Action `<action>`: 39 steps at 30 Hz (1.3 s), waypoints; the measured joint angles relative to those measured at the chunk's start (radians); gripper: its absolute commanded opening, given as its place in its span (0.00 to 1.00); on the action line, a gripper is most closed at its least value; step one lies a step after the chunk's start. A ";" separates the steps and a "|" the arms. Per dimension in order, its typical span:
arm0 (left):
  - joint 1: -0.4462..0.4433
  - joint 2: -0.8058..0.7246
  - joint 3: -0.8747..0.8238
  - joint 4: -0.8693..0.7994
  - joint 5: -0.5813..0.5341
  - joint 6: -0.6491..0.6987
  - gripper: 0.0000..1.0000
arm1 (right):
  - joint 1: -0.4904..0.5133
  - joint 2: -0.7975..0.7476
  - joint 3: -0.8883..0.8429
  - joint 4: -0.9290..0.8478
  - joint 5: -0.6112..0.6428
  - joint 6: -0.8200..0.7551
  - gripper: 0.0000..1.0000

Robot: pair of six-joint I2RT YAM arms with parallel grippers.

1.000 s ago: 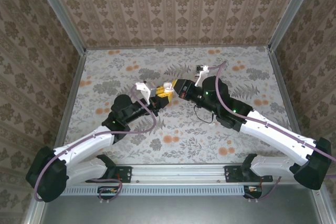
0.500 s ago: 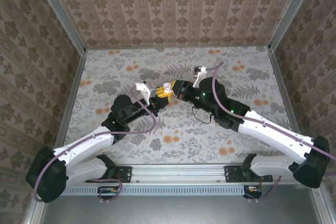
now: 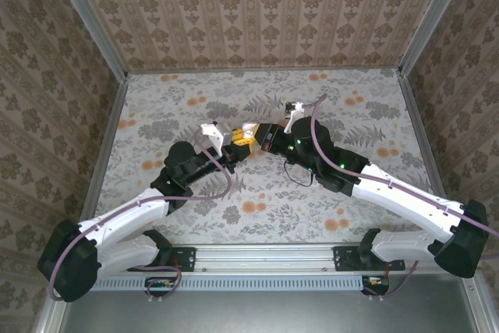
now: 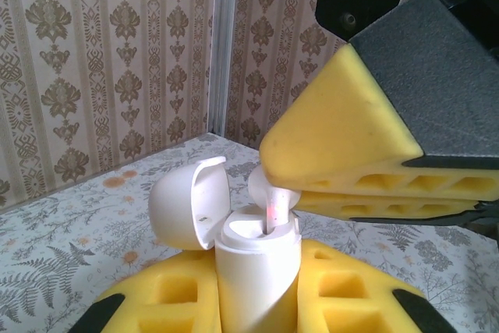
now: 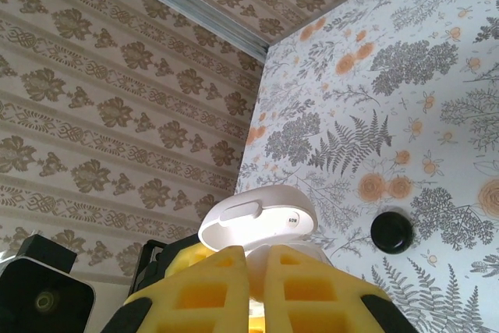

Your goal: Insert the wireless bluetooth earbuds into the charging case

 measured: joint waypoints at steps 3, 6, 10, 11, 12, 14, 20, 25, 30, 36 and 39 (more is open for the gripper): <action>0.000 0.000 0.000 0.000 -0.003 0.001 0.00 | 0.000 0.005 0.008 -0.009 -0.001 0.000 0.12; 0.000 0.000 0.000 0.000 -0.005 0.005 0.00 | 0.002 0.012 0.020 -0.025 -0.003 0.000 0.17; 0.000 0.000 0.000 0.000 -0.004 0.010 0.00 | 0.002 0.012 0.027 -0.038 -0.003 -0.005 0.28; 0.000 0.000 0.000 -0.001 -0.004 0.012 0.00 | 0.002 0.012 0.029 -0.043 -0.003 -0.005 0.31; 0.000 0.000 0.000 -0.002 -0.004 0.013 0.00 | 0.002 0.012 0.031 -0.046 -0.003 -0.007 0.33; 0.000 0.000 0.000 -0.002 -0.004 0.015 0.00 | 0.003 0.012 0.038 -0.055 -0.003 -0.008 0.37; 0.000 0.000 0.000 -0.001 -0.004 0.016 0.00 | 0.003 0.008 0.049 -0.088 -0.003 -0.014 0.43; 0.000 0.000 0.000 -0.001 -0.003 0.016 0.00 | 0.003 -0.003 0.061 -0.146 -0.002 -0.039 0.42; 0.000 -0.004 0.000 -0.001 -0.003 0.016 0.00 | 0.003 -0.003 0.116 -0.220 -0.003 -0.079 0.39; 0.000 -0.015 0.000 -0.002 -0.003 0.018 0.00 | 0.003 0.022 0.191 -0.295 -0.010 -0.115 0.38; 0.000 -0.018 0.000 -0.002 -0.003 0.019 0.00 | 0.003 0.051 0.226 -0.329 -0.012 -0.130 0.38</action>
